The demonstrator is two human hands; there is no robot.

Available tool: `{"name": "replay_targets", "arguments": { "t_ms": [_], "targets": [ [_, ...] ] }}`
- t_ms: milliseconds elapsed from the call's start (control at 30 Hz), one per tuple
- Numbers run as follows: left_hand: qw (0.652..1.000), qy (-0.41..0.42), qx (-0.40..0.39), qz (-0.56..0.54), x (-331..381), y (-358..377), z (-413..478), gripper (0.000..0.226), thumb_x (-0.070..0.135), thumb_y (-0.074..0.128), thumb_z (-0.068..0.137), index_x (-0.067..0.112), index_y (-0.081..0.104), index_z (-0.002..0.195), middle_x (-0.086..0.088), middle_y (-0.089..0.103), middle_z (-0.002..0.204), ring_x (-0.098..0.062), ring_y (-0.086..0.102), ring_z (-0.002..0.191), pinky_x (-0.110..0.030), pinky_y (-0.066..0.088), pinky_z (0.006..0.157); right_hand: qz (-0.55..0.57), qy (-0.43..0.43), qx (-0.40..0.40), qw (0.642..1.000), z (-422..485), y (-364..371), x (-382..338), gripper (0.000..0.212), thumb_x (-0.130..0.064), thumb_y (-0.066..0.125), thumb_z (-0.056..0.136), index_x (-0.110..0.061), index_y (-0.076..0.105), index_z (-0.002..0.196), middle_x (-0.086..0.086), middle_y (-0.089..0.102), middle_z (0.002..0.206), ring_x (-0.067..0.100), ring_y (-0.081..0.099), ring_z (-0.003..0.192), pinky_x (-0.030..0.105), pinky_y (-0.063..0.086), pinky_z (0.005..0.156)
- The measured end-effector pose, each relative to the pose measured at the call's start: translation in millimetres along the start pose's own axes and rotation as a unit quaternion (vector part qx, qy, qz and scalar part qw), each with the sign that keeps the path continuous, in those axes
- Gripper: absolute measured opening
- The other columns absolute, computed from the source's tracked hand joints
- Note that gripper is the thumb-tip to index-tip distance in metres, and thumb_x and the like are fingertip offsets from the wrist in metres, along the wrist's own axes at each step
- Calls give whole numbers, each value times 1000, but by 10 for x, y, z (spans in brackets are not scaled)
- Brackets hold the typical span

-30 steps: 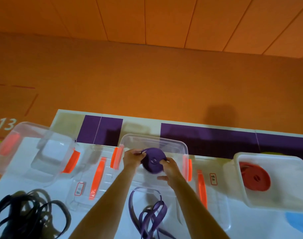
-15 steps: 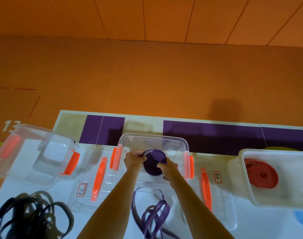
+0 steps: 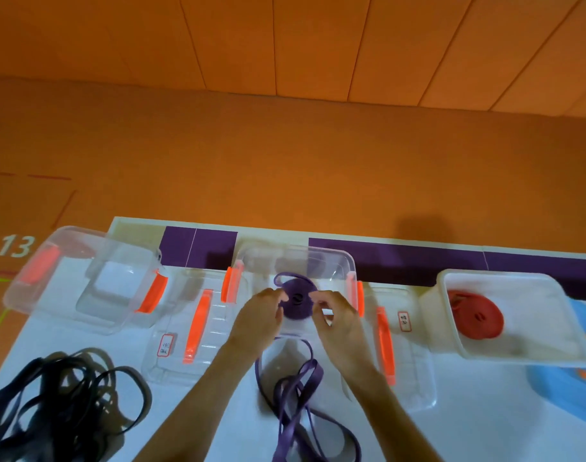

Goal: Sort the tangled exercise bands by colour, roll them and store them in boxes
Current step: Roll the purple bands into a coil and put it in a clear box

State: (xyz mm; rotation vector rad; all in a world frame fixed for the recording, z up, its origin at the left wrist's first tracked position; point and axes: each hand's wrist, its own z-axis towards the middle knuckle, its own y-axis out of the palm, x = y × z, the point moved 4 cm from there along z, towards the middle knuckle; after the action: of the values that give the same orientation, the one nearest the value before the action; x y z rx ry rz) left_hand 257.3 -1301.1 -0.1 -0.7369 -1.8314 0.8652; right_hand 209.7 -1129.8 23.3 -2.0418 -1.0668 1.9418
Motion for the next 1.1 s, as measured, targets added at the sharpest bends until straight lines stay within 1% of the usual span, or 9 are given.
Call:
{"name": "replay_targets", "arguments": {
  "t_ms": [167,333,467,533,667,767,833,967,1100],
  "targets": [
    [988,57,47,134,145,-32,-863,25,13,54,101,19,69,120,-3,70,111,-29,68,105,-42,56,85,-127,-99,12,987,-764,-153,13,16,-12,61,99,-24,71,104,-13,69,102,4,63,88,18,49,81],
    [992,12,42,120,-68,255,-1647,28,22,46,108,26,66,128,4,71,121,-18,67,110,-30,52,92,-176,31,-117,977,-1368,153,560,5,-28,59,101,-28,61,97,-10,65,93,11,64,84,27,53,74],
    [994,-48,3,96,-315,533,-2152,30,26,42,111,27,61,134,5,68,129,-16,66,117,-29,52,98,-244,114,-202,942,-1734,544,991,48,-57,74,83,-30,55,118,-7,63,109,14,65,98,22,48,78],
    [993,-67,-30,87,-407,662,-2312,31,27,43,110,25,58,137,3,67,132,-19,65,120,-33,53,100,-277,108,-218,929,-1877,675,1150,52,-52,77,85,-27,54,125,-5,65,114,13,65,102,25,53,87],
    [990,-96,-101,-5,-525,970,-2515,46,35,54,108,23,46,151,-1,62,142,-22,62,129,-35,50,109,-203,107,-167,959,-2034,684,1228,7,-22,71,98,-16,68,99,0,72,96,18,71,91,18,56,82],
    [973,-133,-146,-118,-502,1281,-2551,69,47,70,99,23,39,156,0,57,151,-23,59,136,-33,47,115,-166,98,-152,969,-2096,550,1091,7,-29,70,98,-24,66,95,-10,68,87,5,66,78,11,48,67],
    [959,-155,-163,-171,-420,1492,-2571,76,43,76,95,21,38,157,-2,60,148,-24,61,133,-38,49,114,-135,101,-139,976,-2129,421,1042,8,-33,72,96,-25,68,95,-11,69,86,6,67,79,15,52,72],
    [971,-166,-135,-109,-356,1763,-2591,44,48,60,105,22,54,140,0,68,136,-22,69,122,-34,52,109,-62,119,-130,982,-2228,201,1088,17,-32,76,93,-22,74,107,-6,75,96,11,71,88,23,58,81],
    [947,-214,-55,-233,-500,1630,-2518,20,38,62,106,18,62,107,-5,74,106,-12,69,80,-21,58,78,29,157,-128,979,-2303,90,1211,33,-42,73,95,-26,66,123,-5,75,108,11,73,95,25,57,87]
  ]
}}
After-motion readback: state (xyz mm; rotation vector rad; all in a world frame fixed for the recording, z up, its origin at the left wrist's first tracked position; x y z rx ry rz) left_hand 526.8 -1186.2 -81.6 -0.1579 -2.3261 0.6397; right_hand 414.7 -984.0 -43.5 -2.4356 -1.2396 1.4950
